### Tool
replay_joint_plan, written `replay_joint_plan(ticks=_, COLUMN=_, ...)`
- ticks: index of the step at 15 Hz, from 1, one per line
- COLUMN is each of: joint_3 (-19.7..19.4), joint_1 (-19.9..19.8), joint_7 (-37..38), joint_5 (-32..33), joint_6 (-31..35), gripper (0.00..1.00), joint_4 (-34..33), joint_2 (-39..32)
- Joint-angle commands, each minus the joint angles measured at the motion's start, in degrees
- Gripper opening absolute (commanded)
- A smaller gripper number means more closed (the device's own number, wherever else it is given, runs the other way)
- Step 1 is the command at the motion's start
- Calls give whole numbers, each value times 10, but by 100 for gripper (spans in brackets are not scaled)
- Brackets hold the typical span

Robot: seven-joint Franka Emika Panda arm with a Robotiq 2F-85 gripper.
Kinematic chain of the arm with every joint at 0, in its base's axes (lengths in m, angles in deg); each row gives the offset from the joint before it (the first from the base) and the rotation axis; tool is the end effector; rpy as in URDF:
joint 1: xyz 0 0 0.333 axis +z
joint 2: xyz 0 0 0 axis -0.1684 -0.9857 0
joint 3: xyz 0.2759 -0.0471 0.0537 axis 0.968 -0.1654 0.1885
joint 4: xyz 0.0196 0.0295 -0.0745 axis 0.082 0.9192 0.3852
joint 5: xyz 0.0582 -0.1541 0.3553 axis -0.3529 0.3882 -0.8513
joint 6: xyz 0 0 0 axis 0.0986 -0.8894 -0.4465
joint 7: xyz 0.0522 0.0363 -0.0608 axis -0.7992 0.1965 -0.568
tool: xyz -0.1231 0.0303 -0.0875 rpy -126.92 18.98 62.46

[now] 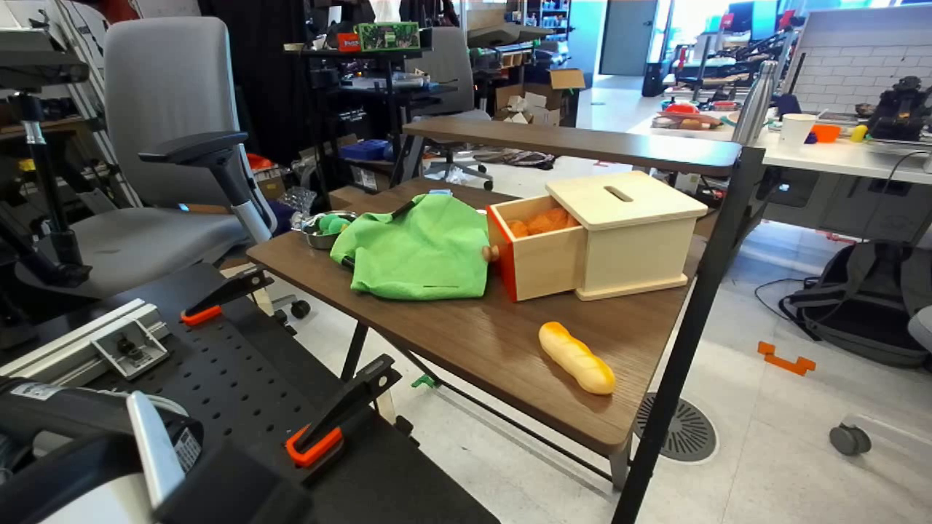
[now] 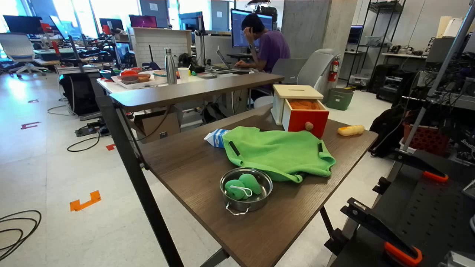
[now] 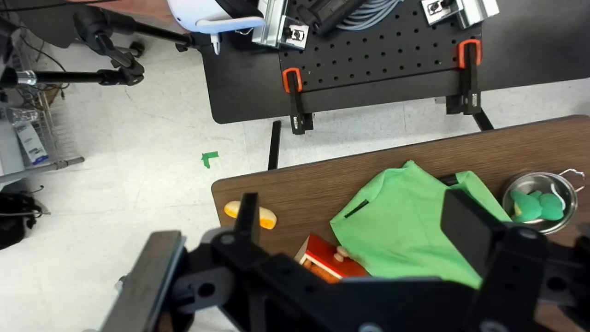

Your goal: Fold the green towel from left to right

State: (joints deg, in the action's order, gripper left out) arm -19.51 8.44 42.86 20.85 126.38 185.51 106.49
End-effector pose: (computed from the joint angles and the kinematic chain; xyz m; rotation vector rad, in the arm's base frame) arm 0.3980 -0.0081 0.4574 2.9193 -0.1475 -0.2016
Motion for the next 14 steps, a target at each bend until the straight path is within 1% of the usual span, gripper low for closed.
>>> replay_joint_plan(ticks=1, joint_3=-14, joint_1=-3, joint_7=9, joint_5=-2, joint_6=70, gripper=100, joint_4=16, joint_2=-33)
replay_joint_plan(ticks=5, joint_3=-12, joint_1=7, joint_7=-2, joint_5=-9, joint_6=151, gripper=100, joint_4=33, joint_2=-82)
replay_joint_plan(ticks=7, joint_3=-3, joint_1=15, joint_7=0, joint_5=-7, joint_6=177, gripper=100, joint_4=32, joint_2=-115)
replay_joint_plan(ticks=8, joint_3=4, joint_1=19, joint_7=7, joint_5=-5, joint_6=199, gripper=100, joint_4=30, joint_2=-132)
replay_joint_plan(ticks=11, joint_3=17, joint_1=39, joint_7=6, joint_5=-25, joint_6=248, gripper=100, joint_4=5, joint_2=-192)
replay_joint_plan(ticks=14, joint_3=29, joint_1=57, joint_7=14, joint_5=-48, joint_6=288, gripper=100, joint_4=-39, joint_2=-263)
